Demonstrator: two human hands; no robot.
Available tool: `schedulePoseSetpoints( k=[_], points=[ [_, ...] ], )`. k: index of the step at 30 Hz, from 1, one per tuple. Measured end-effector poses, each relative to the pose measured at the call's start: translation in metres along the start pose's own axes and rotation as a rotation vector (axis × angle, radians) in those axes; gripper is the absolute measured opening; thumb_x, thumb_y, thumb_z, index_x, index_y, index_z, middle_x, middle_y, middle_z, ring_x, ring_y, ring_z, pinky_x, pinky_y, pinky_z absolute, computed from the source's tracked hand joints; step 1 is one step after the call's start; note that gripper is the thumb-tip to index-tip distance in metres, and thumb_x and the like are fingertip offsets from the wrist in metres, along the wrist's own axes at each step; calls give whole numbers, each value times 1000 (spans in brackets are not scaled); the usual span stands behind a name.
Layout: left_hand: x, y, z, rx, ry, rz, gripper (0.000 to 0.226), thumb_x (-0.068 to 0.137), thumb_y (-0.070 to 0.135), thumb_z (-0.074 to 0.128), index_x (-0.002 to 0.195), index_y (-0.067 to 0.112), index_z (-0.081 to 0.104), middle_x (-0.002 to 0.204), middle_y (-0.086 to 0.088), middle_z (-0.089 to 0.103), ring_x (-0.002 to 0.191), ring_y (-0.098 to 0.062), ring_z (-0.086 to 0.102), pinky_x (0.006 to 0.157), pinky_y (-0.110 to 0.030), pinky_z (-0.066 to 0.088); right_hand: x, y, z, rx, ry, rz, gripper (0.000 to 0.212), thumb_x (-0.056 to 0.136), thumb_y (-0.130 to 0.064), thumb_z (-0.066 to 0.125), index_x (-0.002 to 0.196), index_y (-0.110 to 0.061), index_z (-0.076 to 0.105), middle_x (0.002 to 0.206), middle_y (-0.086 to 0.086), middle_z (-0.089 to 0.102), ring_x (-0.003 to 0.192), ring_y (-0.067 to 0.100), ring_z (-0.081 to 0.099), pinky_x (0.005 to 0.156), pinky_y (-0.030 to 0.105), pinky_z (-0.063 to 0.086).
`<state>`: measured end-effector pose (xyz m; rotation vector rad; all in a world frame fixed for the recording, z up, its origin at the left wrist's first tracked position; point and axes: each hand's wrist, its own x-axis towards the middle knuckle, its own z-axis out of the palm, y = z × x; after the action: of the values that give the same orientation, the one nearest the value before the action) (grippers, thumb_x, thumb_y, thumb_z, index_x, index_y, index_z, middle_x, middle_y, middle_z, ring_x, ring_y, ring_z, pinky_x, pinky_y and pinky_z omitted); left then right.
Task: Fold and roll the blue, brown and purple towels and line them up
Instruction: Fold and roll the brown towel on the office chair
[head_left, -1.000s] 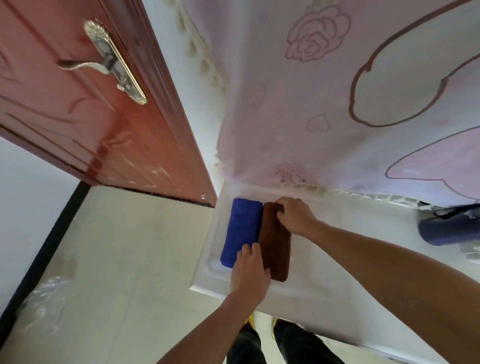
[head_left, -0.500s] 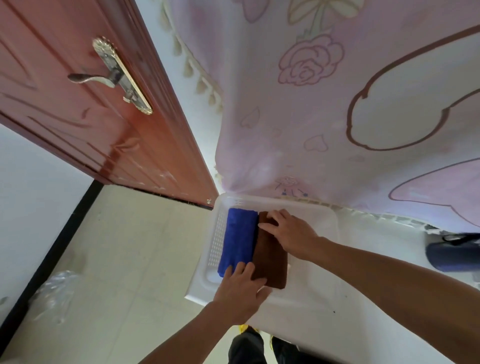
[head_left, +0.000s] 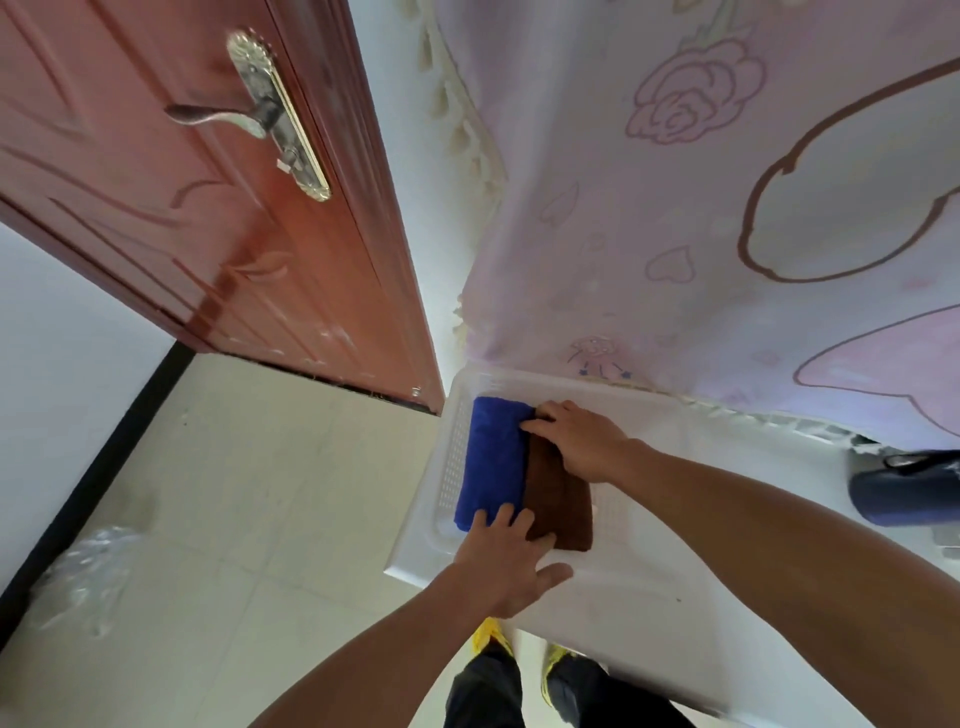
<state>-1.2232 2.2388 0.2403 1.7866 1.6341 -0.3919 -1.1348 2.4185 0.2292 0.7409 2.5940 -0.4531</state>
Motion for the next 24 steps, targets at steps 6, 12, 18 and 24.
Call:
schedulePoseSetpoints(
  k=[6, 12, 18, 24],
  points=[
    [-50, 7, 13, 24, 240, -82, 48, 99, 43, 34, 141, 20, 37, 140, -8, 42, 130, -27, 35, 113, -42, 21, -22, -3, -26, -82, 72, 24, 43, 96, -16, 47, 136, -29, 48, 135, 1, 55, 117, 24, 56, 99, 37, 44],
    [-120, 30, 35, 71, 403, -390, 38, 100, 35, 32, 127, 16, 50, 128, -8, 52, 118, -27, 49, 101, -39, 35, -50, -51, -41, -198, 273, -243, 35, 98, -26, 43, 130, -22, 54, 124, 3, 62, 105, 23, 62, 90, 36, 50],
    [-231, 64, 106, -60, 447, -798, 33, 98, 34, 33, 121, 18, 52, 118, -6, 58, 106, -26, 57, 89, -38, 42, -96, -180, -21, -184, 334, -687, 27, 91, -21, 46, 112, -17, 62, 103, 2, 63, 91, 24, 62, 68, 34, 48],
    [-377, 119, 202, -230, 503, -1237, 31, 96, 32, 37, 116, 18, 55, 113, -5, 62, 103, -27, 60, 85, -36, 44, -160, -331, 25, -277, 257, -1073, 31, 89, -24, 46, 117, -20, 59, 107, 1, 61, 99, 24, 59, 74, 34, 47]
  ],
)
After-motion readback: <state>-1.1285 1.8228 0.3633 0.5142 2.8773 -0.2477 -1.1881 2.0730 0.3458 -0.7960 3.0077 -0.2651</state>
